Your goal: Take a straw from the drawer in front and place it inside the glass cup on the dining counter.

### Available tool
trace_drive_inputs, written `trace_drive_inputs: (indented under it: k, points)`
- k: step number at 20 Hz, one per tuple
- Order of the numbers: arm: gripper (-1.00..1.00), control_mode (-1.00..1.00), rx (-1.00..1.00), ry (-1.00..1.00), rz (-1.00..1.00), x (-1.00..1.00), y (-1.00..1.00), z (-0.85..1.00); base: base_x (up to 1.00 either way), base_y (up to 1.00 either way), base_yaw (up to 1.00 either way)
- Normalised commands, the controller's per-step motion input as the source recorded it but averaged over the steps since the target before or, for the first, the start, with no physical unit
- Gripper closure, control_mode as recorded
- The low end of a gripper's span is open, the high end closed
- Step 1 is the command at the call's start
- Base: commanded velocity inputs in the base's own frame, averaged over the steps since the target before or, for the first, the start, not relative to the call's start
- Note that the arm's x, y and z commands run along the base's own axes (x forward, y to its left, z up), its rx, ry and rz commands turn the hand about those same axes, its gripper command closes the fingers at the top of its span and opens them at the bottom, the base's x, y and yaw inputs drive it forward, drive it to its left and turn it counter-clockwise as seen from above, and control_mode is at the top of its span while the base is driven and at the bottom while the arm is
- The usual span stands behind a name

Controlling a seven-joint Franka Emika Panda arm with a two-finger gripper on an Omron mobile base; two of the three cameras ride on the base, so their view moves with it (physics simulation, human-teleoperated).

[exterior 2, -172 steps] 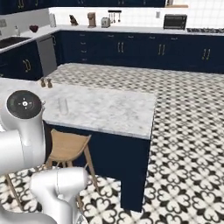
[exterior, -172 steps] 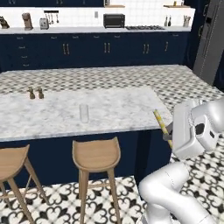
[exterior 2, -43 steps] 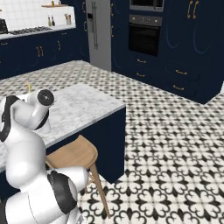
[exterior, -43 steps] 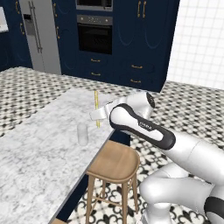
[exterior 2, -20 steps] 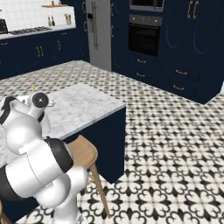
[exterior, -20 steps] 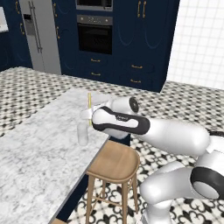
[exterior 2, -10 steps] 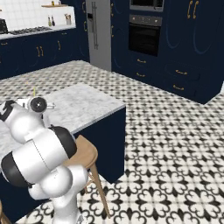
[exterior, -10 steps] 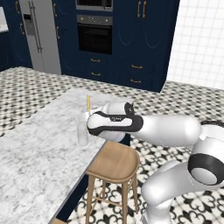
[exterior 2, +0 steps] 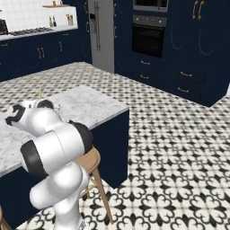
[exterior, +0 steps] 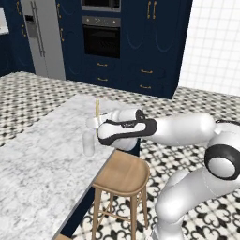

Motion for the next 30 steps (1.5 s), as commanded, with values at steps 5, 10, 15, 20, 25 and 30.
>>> trace_drive_inputs:
  k: [5, 10, 15, 20, 25, 30]
  points:
    - [1.0, -1.0, -0.02, -0.06, 0.0, 0.09, 0.0, -0.32, 0.0, 0.0, 0.0]
    - [1.0, -1.0, 0.0, -0.03, 0.0, 0.15, 0.0, -0.15, 0.0, 0.0, 0.0]
    - [1.0, -1.0, 0.0, -0.03, 0.0, 0.1, 0.0, 0.03, 0.0, 0.0, 0.0]
    - [1.0, -1.0, -0.01, 0.0, -0.02, 0.05, 0.11, 0.19, 0.0, 0.0, 0.0]
    - [1.0, -1.0, -0.03, 0.0, 0.0, 0.0, 0.42, -0.01, 0.0, 0.0, 0.0]
    - [1.0, -1.0, -0.01, 0.0, 0.0, -0.08, 0.14, -0.31, 0.0, 0.0, 0.0]
